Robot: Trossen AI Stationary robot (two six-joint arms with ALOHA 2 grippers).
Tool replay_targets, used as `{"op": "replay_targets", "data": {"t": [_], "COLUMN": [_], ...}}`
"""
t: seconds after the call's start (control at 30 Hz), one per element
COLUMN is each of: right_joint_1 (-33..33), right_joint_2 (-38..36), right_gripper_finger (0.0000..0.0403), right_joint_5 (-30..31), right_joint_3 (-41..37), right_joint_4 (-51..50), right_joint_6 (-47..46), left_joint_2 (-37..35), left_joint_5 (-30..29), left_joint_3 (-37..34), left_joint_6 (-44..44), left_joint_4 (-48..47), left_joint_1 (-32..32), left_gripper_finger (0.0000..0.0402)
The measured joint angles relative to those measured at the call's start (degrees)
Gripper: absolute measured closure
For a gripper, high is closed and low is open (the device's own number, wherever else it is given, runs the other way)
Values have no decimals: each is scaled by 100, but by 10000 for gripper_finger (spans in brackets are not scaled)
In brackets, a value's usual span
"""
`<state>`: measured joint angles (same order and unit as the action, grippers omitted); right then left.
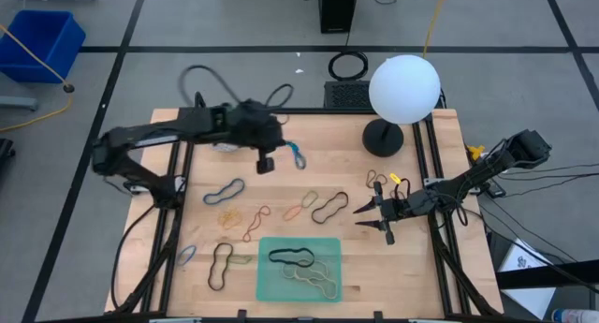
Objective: Pick and place rubber bands into bin
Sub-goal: Put the top large blue rubberband into the green bin
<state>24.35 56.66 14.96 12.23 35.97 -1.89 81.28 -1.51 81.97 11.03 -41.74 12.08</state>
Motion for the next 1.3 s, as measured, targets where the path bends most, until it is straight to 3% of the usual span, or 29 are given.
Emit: {"op": "replay_targets", "data": {"t": [0.23, 0.47, 0.97, 1.3], "right_joint_1": [0, 0, 0, -1], "right_joint_2": [0, 0, 0, 0], "right_gripper_finger": [261, 261, 261, 261], "right_joint_5": [0, 0, -2, -2], "right_joint_3": [0, 0, 0, 0], "right_joint_4": [4, 37, 68, 66], "right_joint_6": [0, -39, -200, -348], "left_joint_2": [-583, -511, 946, 2133], "left_joint_5": [1, -1, -1, 6], "left_joint_3": [0, 0, 0, 0], "left_joint_6": [-275, -471, -991, -1444], "left_joint_4": [359, 560, 735, 944], "left_joint_1": [-846, -1728, -3398, -3789], "left_gripper_finger": [396, 395, 387, 386]}}
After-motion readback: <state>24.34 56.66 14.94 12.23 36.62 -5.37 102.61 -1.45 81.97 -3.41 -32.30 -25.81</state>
